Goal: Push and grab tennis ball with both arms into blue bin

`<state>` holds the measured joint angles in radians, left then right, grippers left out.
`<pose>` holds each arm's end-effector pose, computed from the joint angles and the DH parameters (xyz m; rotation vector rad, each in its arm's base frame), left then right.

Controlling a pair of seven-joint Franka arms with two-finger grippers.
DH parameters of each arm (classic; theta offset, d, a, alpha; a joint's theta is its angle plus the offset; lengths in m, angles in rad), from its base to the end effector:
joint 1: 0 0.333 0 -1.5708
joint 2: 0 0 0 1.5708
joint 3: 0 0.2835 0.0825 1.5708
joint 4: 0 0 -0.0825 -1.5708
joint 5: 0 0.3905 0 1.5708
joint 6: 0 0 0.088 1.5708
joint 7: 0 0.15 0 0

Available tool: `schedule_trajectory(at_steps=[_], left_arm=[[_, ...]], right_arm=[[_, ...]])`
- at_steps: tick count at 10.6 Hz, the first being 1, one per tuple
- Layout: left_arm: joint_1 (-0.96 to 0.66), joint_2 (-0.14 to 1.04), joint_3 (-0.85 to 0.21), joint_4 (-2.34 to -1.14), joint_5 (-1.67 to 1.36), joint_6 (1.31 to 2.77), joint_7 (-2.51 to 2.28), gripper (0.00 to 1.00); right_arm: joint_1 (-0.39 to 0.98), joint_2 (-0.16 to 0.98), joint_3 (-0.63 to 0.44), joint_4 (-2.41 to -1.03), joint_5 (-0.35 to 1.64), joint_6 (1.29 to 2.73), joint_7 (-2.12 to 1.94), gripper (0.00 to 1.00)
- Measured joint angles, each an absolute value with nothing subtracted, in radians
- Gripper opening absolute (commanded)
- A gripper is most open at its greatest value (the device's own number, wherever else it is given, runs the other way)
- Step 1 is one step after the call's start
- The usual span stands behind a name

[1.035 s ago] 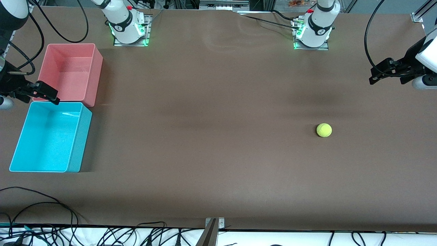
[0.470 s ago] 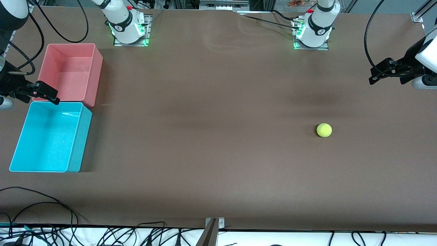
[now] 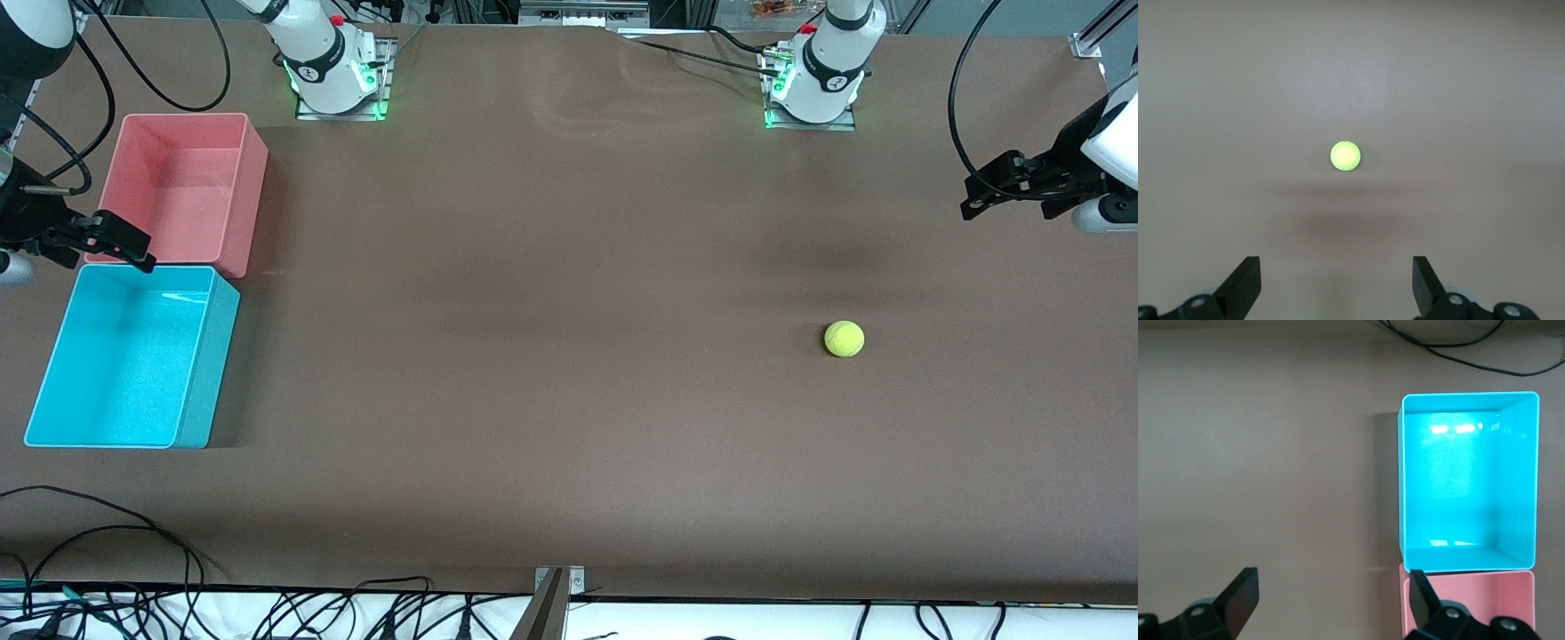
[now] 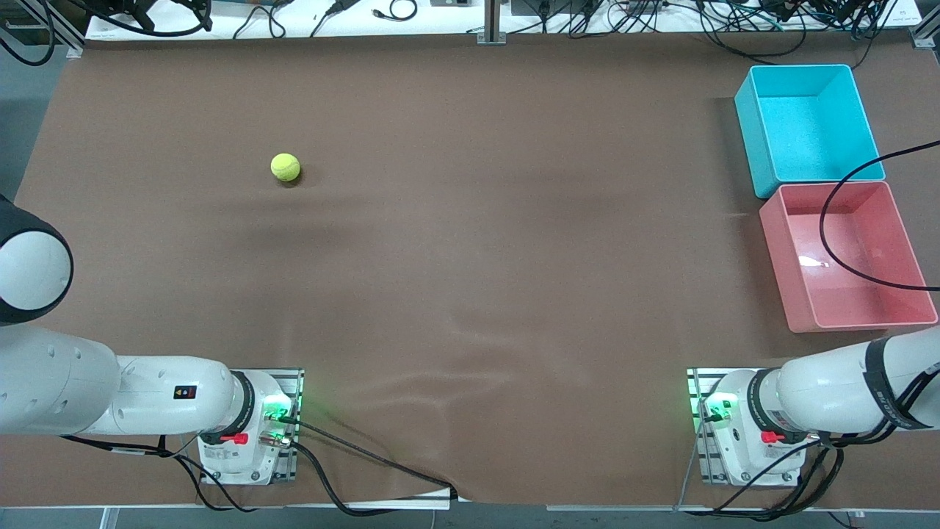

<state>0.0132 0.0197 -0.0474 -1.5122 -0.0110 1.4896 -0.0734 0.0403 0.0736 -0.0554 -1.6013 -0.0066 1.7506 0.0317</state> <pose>0.5563 -0.0205 0.5589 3.1307 0.0603 -0.0671 0.5991 -0.0091 0.5083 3.1286 -0.0713 0.1188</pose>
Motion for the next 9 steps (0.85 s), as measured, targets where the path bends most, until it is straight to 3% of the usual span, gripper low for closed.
schedule_trajectory(at_steps=[9], left_arm=[[0.013,0.020,-0.047,-1.512,-0.011,1.490,-0.073,1.00]], right_arm=[[0.040,0.070,-0.055,-1.569,-0.007,1.725,0.030,1.00]])
